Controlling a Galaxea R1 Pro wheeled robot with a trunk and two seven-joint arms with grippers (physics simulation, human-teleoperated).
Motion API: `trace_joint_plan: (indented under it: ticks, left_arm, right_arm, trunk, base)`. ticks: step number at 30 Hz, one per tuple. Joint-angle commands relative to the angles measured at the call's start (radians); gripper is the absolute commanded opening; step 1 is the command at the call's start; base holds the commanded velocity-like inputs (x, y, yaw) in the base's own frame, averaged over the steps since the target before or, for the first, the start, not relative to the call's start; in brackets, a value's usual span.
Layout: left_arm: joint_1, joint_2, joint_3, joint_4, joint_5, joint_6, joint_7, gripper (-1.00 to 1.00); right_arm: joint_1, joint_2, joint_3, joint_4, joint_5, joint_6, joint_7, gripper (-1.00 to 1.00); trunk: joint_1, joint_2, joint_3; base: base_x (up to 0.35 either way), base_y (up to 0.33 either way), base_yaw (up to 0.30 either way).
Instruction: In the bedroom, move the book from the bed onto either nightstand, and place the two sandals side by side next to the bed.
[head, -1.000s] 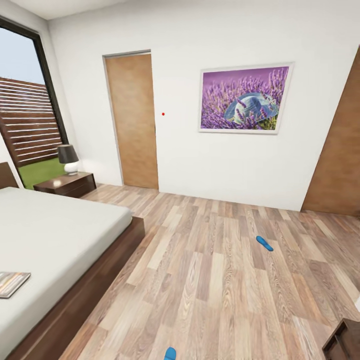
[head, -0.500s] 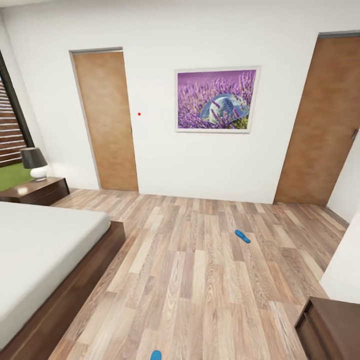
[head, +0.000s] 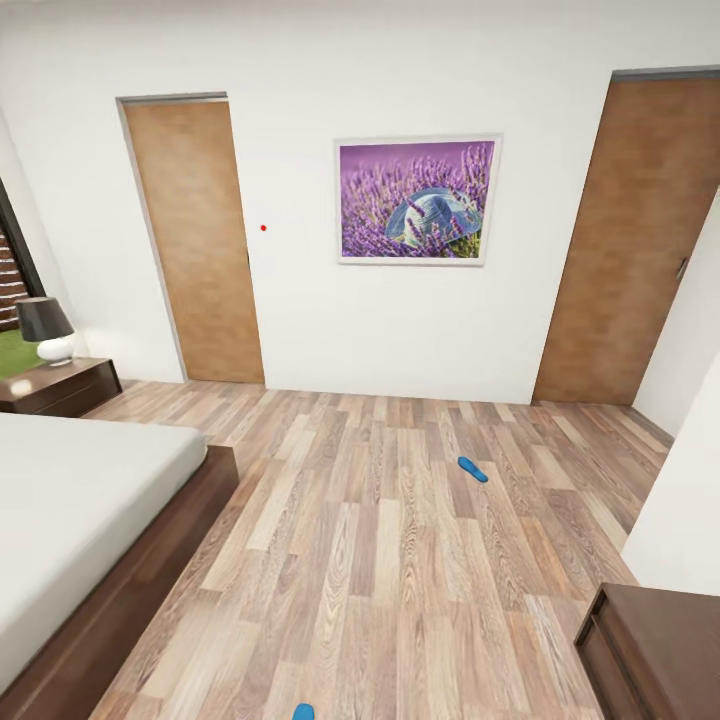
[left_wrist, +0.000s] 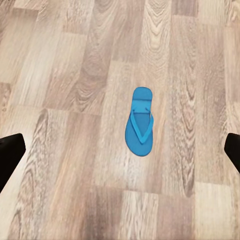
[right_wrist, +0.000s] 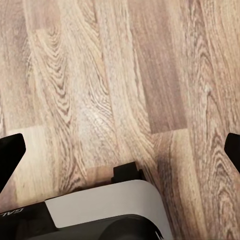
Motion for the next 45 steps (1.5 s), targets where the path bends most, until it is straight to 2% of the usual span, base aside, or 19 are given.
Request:
trace_joint_plan:
  ticks: [1,27,42,45]
  left_arm:
    - [0.000,0.000,0.001,0.000,0.001,-0.002,-0.001,1.00]
    - [-0.001,0.003,0.004,-0.005,0.002,0.000,0.002,1.00]
    - [-0.002,0.001,0.010,-0.067,-0.001,0.007,0.010,1.00]
    - [-0.007,-0.002,0.010,-0.092,-0.002,0.041,0.011,1.00]
  right_arm:
    - [0.000,0.000,0.001,0.001,-0.009,-0.004,0.000,1.00]
    - [0.000,0.000,0.001,0.002,-0.001,-0.005,0.000,1.00]
    - [0.000,0.000,0.005,0.009,0.000,-0.005,0.007,1.00]
    - [0.000,0.000,0.005,0.009,0.000,-0.005,0.007,1.00]
  trunk:
    - [0.000,0.000,-0.001]
    - [0.000,0.000,-0.001]
    - [0.000,0.000,-0.001]
    - [0.000,0.000,-0.001]
  base:
    - [0.000,0.000,-0.005]
    - [0.000,0.000,0.000]
    - [0.000,0.000,0.000]
    - [0.000,0.000,0.000]
